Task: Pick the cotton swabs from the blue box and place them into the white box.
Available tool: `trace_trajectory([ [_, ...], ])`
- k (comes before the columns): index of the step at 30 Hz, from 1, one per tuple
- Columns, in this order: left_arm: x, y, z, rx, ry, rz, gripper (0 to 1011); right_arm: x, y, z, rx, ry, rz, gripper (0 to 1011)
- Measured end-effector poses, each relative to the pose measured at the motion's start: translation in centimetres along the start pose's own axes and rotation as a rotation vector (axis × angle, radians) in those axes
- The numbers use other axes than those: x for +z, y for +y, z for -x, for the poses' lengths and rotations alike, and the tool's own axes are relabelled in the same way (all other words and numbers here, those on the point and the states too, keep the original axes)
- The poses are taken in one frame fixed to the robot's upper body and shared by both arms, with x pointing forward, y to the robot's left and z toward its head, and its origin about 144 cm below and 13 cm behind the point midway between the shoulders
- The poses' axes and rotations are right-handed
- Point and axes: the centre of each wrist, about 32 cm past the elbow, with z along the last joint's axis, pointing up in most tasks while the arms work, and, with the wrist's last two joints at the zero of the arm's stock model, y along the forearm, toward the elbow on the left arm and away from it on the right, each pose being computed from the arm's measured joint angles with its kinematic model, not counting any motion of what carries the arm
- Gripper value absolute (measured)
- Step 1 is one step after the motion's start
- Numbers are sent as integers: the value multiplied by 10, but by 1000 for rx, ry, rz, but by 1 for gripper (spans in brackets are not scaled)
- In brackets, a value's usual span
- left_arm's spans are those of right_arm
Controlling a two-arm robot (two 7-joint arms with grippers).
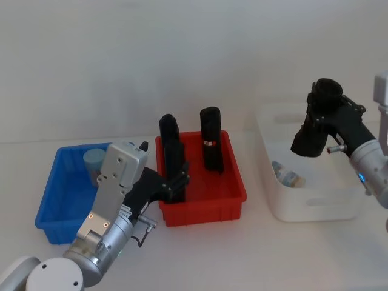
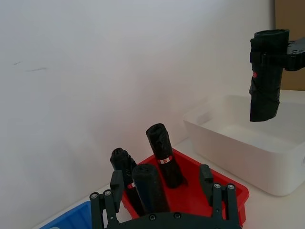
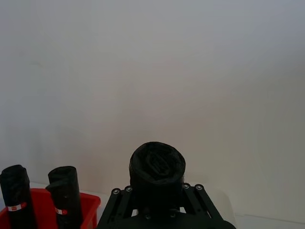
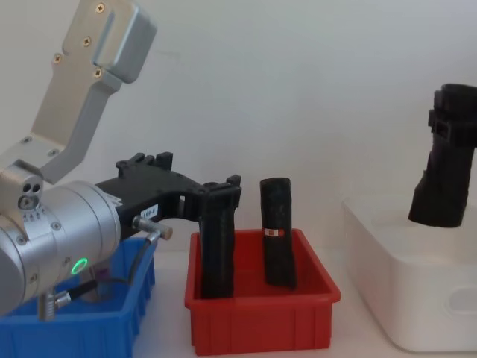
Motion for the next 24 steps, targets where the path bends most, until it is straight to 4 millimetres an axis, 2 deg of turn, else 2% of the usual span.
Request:
trace_trajectory([
  [6,0,0,0,0,0,0,1004,-10,3,-4,4,-2,37,499],
  [10,0,0,0,0,0,0,1004,-15,6,-5,17,-2,54,658],
  [12,0,0,0,0,0,0,1004,-17,7,-6,26,-1,61,695],
  [17,0,0,0,0,0,0,1004,-20,8,-6,42,-1,65,865],
  [21,0,0,0,0,0,0,1004,-20,9,-6,50,-1,64,964],
  [24,0,0,0,0,0,0,1004,-21,9,-6,56,-2,63,1001],
])
